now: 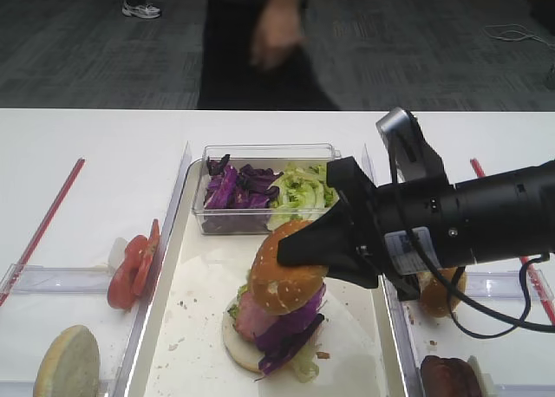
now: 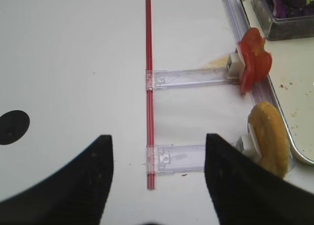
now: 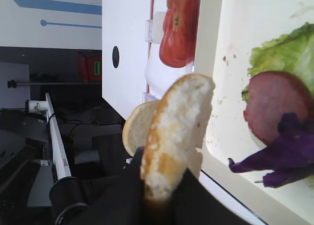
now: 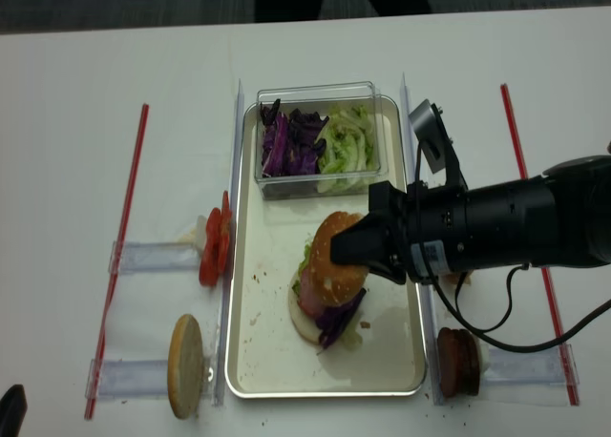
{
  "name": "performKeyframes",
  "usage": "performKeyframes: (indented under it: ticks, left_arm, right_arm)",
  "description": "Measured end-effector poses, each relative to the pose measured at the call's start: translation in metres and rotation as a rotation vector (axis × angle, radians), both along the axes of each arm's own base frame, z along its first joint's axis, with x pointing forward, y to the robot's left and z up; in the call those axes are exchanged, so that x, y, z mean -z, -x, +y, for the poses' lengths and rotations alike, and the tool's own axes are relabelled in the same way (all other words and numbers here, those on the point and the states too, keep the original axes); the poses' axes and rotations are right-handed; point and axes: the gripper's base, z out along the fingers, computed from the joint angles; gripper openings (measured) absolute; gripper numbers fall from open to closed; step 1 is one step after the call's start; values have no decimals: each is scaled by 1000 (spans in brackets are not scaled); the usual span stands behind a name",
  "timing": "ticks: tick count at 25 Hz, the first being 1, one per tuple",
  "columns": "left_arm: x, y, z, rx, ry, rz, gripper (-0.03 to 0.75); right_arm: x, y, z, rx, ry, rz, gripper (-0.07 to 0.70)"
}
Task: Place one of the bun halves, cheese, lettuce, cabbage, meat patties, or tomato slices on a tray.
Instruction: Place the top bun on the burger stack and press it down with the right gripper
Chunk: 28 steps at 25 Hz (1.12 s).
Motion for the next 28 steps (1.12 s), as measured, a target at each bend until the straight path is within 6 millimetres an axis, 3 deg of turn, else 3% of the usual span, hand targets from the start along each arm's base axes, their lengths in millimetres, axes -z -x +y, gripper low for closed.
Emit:
performKeyframes:
  ticks: [21,28]
  left_arm:
    - [0,0,0,0,0,0,417]
    - [0,0,0,0,0,0,417]
  right_arm:
    - [37,-23,12,-36,-18,127,78]
    - [38,-28,15,-44,-31,125,78]
